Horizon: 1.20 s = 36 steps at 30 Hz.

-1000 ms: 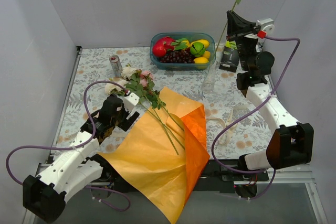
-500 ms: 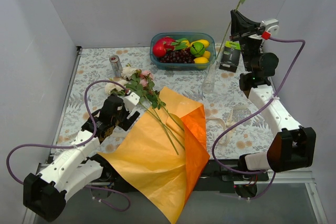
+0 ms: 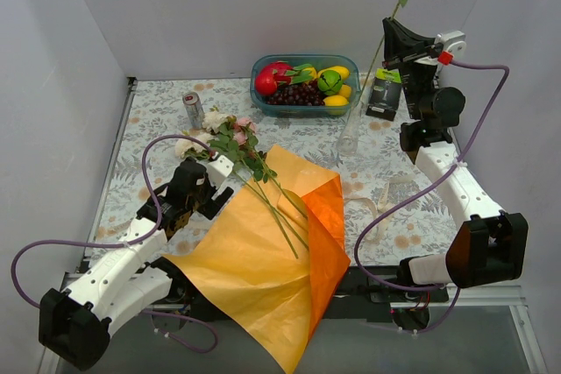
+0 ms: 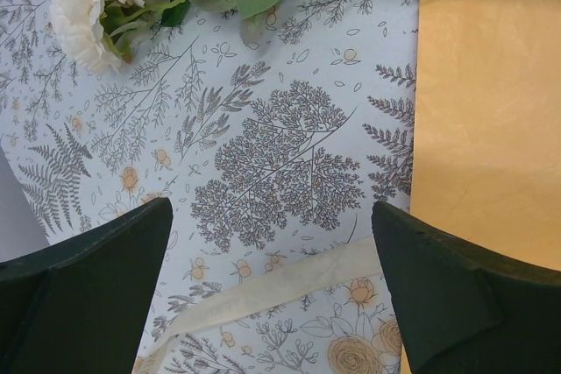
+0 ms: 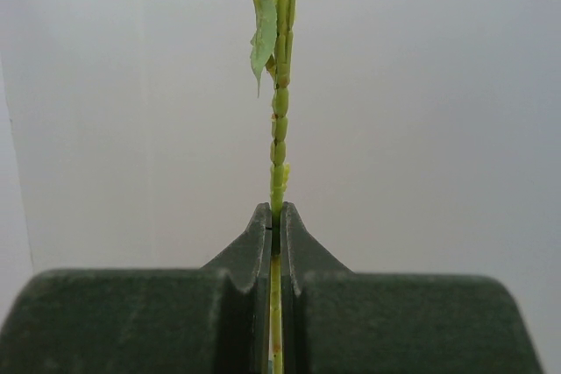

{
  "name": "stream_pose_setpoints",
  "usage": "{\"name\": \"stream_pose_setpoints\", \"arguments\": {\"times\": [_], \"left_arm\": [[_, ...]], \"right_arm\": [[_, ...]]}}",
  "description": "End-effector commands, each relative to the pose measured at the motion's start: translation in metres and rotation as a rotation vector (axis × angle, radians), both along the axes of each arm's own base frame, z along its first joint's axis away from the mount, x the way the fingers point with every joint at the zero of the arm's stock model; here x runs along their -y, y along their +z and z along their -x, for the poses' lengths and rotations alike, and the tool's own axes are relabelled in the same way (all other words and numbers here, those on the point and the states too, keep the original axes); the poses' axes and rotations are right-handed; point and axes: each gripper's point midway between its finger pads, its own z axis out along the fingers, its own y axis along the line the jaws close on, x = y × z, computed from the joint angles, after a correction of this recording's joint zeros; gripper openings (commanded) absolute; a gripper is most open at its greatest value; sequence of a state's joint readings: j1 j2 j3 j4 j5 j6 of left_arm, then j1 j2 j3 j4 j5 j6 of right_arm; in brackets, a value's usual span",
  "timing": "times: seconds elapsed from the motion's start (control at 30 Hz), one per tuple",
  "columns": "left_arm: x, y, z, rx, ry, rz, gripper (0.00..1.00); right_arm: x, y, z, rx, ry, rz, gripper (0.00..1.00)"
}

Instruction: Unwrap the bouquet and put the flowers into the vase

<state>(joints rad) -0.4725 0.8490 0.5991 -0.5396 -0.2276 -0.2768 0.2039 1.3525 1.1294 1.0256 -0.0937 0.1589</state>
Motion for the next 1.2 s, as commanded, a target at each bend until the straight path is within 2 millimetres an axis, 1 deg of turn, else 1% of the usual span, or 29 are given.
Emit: {"name": "stream_pose_setpoints", "arguments": {"times": [0.0, 0.17, 0.33, 0.6, 0.73, 0.77, 0.83, 0.87, 0.9, 0.97, 1.0, 1.17], "left_arm": [[0.001, 0.003, -0.003, 0.021, 0.005, 0.013, 0.98], [0.002, 0.005, -0.004, 0.027, 0.002, 0.013, 0.98], [0.002, 0.007, -0.005, 0.032, 0.004, 0.014, 0.98], [0.001, 0.009, -0.006, 0.036, 0.005, 0.011, 0.98], [0.002, 0.011, -0.007, 0.041, 0.005, 0.015, 0.98], [0.002, 0.011, -0.007, 0.04, 0.006, 0.015, 0.98], [0.002, 0.012, -0.007, 0.042, 0.007, 0.016, 0.98], [0.001, 0.013, -0.007, 0.042, 0.01, 0.015, 0.98], [0.002, 0.013, -0.007, 0.043, 0.008, 0.015, 0.98], [0.001, 0.014, -0.007, 0.043, 0.011, 0.012, 0.98], [0.0, 0.015, -0.007, 0.046, 0.012, 0.012, 0.98], [0.0, 0.014, -0.005, 0.041, 0.01, 0.008, 0.98]], "right_arm": [[0.005, 0.021, 0.019, 0.06, 0.012, -0.027, 0.01], [0.002, 0.013, 0.016, 0.038, 0.018, -0.016, 0.01], [0.002, -0.004, 0.007, 0.005, 0.008, -0.009, 0.01], [0.001, -0.019, -0.002, -0.019, -0.007, 0.008, 0.01], [0.0, -0.038, -0.011, -0.051, -0.011, 0.013, 0.01], [0.0, -0.049, -0.014, -0.073, -0.013, 0.015, 0.01], [0.0, -0.062, -0.019, -0.096, -0.015, 0.013, 0.01], [-0.001, -0.073, -0.021, -0.117, -0.012, 0.013, 0.01], [-0.001, -0.076, -0.022, -0.115, -0.012, 0.01, 0.01], [-0.001, -0.086, -0.025, -0.133, -0.007, 0.008, 0.01], [-0.002, -0.093, -0.025, -0.138, -0.005, 0.01, 0.01], [-0.004, -0.112, -0.024, -0.154, 0.008, 0.013, 0.01]]}}
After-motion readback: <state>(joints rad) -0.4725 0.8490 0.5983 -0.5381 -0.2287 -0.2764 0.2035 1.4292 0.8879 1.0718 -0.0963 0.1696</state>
